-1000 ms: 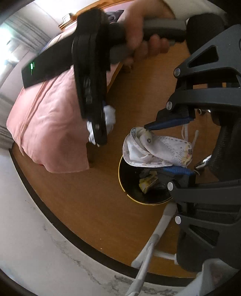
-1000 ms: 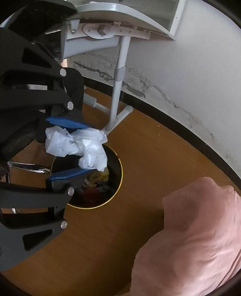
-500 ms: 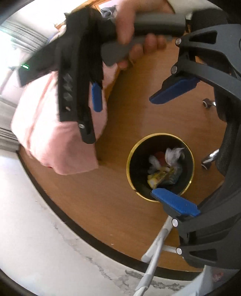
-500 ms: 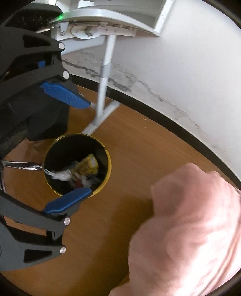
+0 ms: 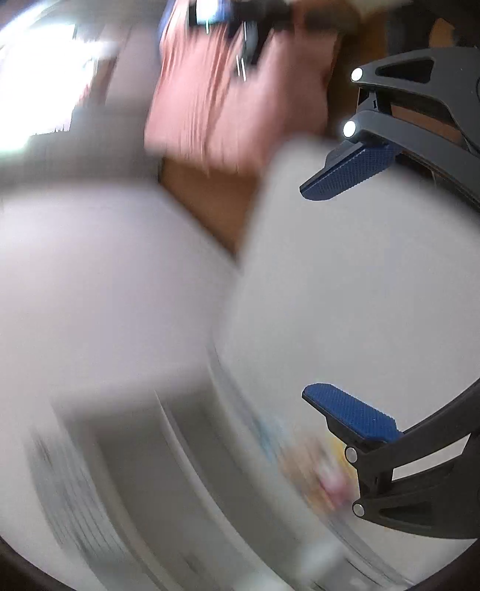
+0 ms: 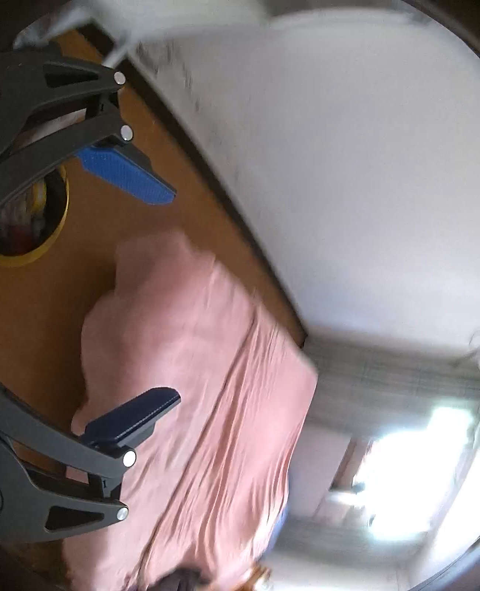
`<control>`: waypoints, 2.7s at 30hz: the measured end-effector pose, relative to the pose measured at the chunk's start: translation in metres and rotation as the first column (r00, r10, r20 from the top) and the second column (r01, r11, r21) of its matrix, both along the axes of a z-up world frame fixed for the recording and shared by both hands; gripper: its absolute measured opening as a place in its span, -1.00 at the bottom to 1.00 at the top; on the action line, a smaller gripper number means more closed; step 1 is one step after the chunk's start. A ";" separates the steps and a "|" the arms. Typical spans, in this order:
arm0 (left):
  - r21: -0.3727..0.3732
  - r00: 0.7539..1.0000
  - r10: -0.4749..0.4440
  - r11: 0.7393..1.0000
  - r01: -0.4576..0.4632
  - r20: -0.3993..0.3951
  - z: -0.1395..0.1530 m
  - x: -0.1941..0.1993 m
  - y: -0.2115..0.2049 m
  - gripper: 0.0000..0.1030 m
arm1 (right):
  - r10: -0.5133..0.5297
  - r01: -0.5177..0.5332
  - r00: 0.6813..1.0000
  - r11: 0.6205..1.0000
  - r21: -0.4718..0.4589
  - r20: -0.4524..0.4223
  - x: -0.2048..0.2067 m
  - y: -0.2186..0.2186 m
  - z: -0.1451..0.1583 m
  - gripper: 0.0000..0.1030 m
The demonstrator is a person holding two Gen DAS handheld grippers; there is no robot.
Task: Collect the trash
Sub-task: 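Swing both empty tools back toward the desk, then grasp the silver wrapper with the left tool while the right grasps the puffed snack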
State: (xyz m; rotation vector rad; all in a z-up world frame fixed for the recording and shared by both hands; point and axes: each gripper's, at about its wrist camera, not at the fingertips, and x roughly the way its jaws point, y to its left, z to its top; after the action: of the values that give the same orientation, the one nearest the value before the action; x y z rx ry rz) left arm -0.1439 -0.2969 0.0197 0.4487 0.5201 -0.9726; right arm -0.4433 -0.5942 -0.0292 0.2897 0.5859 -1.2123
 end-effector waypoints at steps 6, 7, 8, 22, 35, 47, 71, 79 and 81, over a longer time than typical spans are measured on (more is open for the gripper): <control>0.081 0.938 0.340 0.939 -0.335 -0.062 -0.017 0.113 0.100 0.87 | 0.266 -0.269 0.961 0.963 0.035 0.071 0.090 0.028 0.015 0.86; 0.098 0.939 0.336 0.939 -0.329 -0.069 -0.020 0.126 0.109 0.87 | 0.300 -0.302 0.951 0.953 0.027 0.073 0.103 0.034 0.018 0.86; 0.112 0.944 0.321 0.944 -0.312 -0.077 -0.023 0.137 0.109 0.87 | 0.324 -0.326 0.943 0.945 0.020 0.074 0.115 0.040 0.020 0.86; 0.255 0.987 0.111 0.964 -0.079 -0.114 -0.071 0.202 0.076 0.18 | 0.518 -0.520 0.854 0.853 0.037 0.051 0.222 0.108 0.050 0.86; 0.139 0.919 0.262 0.963 -0.230 -0.294 -0.071 0.210 0.151 -0.68 | 0.666 -0.668 0.744 0.739 0.088 0.049 0.309 0.138 0.051 0.86; 0.093 0.836 0.456 0.888 -0.450 -0.306 -0.068 0.259 0.225 -0.68 | 0.836 -0.837 0.531 0.494 0.234 0.138 0.423 0.190 0.025 0.79; 0.069 0.837 0.442 0.893 -0.445 -0.322 -0.067 0.264 0.227 -0.67 | 0.864 -0.868 0.454 0.374 0.326 0.219 0.435 0.198 0.020 -0.51; 0.069 0.849 0.420 0.904 -0.421 -0.322 -0.062 0.254 0.226 -0.67 | 0.823 -0.793 0.550 0.462 0.397 0.142 0.381 0.171 0.001 -0.32; 0.070 0.851 0.415 0.907 -0.415 -0.322 -0.061 0.252 0.224 -0.67 | 0.802 -0.774 0.584 0.502 0.387 0.126 0.368 0.163 0.000 0.05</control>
State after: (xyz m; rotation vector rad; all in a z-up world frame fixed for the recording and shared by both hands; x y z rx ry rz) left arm 0.1085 -0.0732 -0.0412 0.1532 0.8816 -0.6261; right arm -0.0756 -0.4309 -0.0294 0.2738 0.9078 -0.1710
